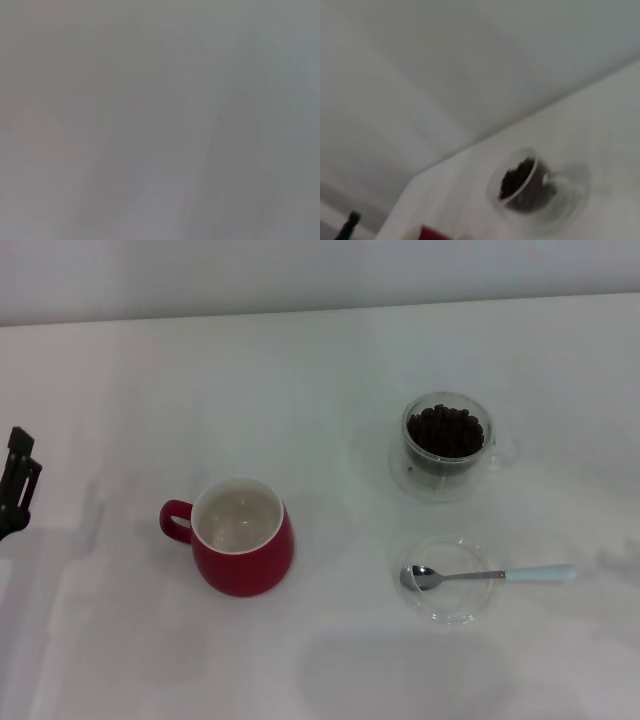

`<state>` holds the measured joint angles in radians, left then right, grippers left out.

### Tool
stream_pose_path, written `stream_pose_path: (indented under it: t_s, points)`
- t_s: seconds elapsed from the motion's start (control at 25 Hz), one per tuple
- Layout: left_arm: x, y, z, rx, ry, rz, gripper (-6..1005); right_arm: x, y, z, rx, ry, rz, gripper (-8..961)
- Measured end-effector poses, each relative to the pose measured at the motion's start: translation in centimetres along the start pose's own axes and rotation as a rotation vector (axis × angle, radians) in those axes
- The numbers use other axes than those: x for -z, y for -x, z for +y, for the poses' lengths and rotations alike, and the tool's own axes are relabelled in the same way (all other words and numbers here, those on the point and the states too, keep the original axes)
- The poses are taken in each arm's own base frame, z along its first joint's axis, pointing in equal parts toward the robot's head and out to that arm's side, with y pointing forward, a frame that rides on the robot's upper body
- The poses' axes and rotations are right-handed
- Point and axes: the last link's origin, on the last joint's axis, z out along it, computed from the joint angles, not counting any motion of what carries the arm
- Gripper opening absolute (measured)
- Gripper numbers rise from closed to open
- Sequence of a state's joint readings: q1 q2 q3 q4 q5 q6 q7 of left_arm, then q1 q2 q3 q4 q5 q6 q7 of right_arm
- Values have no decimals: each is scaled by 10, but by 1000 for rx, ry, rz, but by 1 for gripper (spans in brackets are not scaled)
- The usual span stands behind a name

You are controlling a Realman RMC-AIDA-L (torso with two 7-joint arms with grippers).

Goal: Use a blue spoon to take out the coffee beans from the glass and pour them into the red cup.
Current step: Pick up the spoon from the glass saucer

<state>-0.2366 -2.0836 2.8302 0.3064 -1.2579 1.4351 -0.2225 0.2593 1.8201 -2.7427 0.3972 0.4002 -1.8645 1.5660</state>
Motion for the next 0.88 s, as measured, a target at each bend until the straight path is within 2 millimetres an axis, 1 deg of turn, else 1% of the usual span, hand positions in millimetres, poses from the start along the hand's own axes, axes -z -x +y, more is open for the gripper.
stream_pose_path:
  t_s: [0.12,0.2,0.4,0.64,0.88]
  points:
    - [-4,-1,1,-2,7,8,710,1,-5,-1,-70,-10,40,840]
    - [-6,-2,1,-5,12,12,710,-2,-10,-2,-85,-18,55,839]
    - [-11,-4,0,-19,23,15,710,-23,-22,-4,-116,-27,124,838]
    - [-14,-4,2,-25,37,13,709,-43,-19,-2,-127,-13,209,829]
    - [-12,-3,1,-27,36,8,709,-59,-17,-3,-118,-20,223,818]
